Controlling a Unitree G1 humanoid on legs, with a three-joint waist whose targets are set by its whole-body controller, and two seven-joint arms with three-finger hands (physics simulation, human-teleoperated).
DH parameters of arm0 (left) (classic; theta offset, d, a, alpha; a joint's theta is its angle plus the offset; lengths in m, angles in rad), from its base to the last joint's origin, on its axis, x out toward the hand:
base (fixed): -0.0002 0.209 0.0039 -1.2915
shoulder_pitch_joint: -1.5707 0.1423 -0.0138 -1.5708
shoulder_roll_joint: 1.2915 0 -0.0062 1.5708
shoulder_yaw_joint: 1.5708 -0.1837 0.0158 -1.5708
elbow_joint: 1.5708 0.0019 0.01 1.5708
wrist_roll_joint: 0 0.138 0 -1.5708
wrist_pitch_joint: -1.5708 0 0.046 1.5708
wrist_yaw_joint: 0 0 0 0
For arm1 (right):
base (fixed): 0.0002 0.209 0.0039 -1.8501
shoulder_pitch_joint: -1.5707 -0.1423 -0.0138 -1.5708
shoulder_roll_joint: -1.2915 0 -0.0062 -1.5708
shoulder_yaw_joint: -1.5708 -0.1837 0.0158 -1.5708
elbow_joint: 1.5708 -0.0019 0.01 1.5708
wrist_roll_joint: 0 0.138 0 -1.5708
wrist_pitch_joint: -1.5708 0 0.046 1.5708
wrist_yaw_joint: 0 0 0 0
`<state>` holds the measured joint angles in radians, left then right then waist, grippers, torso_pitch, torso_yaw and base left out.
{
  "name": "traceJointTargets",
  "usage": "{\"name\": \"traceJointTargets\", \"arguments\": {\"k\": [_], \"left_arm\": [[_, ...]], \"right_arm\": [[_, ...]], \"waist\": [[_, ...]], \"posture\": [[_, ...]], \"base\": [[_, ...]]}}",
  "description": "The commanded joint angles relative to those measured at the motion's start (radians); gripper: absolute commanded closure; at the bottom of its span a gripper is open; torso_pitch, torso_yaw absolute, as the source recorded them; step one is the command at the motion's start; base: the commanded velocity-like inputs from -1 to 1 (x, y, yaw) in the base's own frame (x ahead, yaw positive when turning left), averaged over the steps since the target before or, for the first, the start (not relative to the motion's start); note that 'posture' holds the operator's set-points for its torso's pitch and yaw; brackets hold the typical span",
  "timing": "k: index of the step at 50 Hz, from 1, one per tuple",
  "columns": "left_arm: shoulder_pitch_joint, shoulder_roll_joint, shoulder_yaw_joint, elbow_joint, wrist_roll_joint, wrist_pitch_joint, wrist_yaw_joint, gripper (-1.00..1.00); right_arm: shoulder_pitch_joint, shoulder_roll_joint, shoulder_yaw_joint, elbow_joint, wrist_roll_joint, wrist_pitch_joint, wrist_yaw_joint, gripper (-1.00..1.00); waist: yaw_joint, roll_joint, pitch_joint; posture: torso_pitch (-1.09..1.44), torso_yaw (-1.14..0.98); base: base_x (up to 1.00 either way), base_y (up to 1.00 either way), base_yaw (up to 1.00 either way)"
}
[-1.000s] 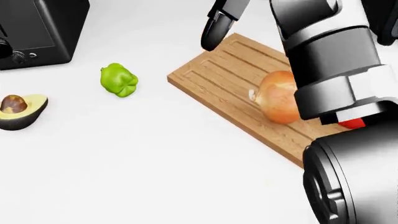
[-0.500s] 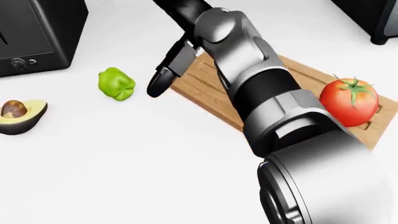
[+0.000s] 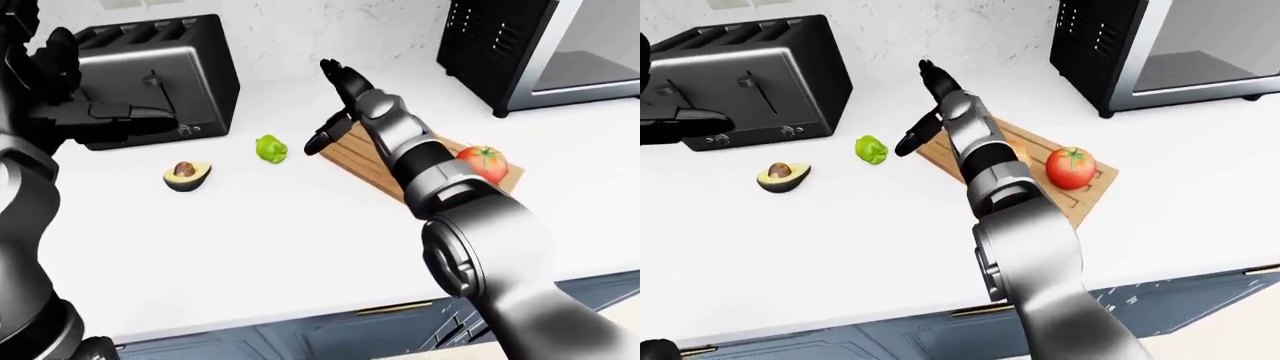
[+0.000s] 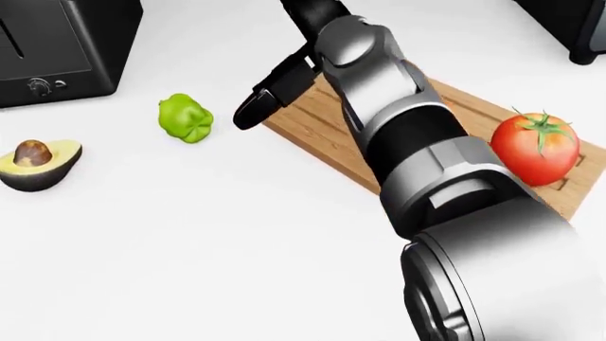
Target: Place the avocado, onion, tomato and bell pepper on the cutting board.
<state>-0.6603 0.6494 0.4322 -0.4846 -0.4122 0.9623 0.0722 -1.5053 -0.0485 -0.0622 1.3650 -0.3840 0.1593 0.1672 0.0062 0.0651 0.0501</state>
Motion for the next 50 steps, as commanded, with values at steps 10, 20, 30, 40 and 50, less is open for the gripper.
{"name": "traceJointTargets", "arguments": {"k": [10, 20, 30, 40, 50], "left_arm": [[-0.043, 0.023, 0.002, -0.012, 0.001, -0.029, 0.008, -1.0], [-0.035, 0.02, 0.002, -0.018, 0.006, -0.03, 0.005, -1.0], [-0.019, 0.013, 0.002, -0.02, 0.021, -0.037, -0.001, -1.0], [-0.016, 0.007, 0.009, -0.028, 0.025, -0.028, -0.008, -1.0], [-0.041, 0.01, -0.007, -0.014, 0.033, -0.027, -0.008, -1.0]], "right_arm": [[-0.06, -0.044, 0.006, -0.046, -0.08, -0.023, 0.079, -1.0], [-0.066, -0.051, 0.0, -0.046, -0.103, -0.03, 0.105, -1.0], [-0.06, -0.045, -0.004, -0.048, -0.103, -0.032, 0.109, -1.0], [-0.056, -0.055, 0.002, -0.062, -0.099, -0.032, 0.143, -1.0], [-0.041, -0.072, 0.015, -0.085, -0.094, -0.018, 0.171, -1.0]], "waist": [[0.027, 0.003, -0.032], [0.063, 0.001, -0.034], [0.115, -0.006, -0.038], [0.183, -0.01, -0.044], [0.266, -0.004, -0.051]], "posture": [[0.0, 0.12], [0.0, 0.17], [0.0, 0.22], [0.0, 0.27], [0.0, 0.32]], "base": [[0.0, 0.0, 0.0], [0.0, 0.0, 0.0], [0.0, 0.0, 0.0], [0.0, 0.0, 0.0], [0.0, 0.0, 0.0]]}}
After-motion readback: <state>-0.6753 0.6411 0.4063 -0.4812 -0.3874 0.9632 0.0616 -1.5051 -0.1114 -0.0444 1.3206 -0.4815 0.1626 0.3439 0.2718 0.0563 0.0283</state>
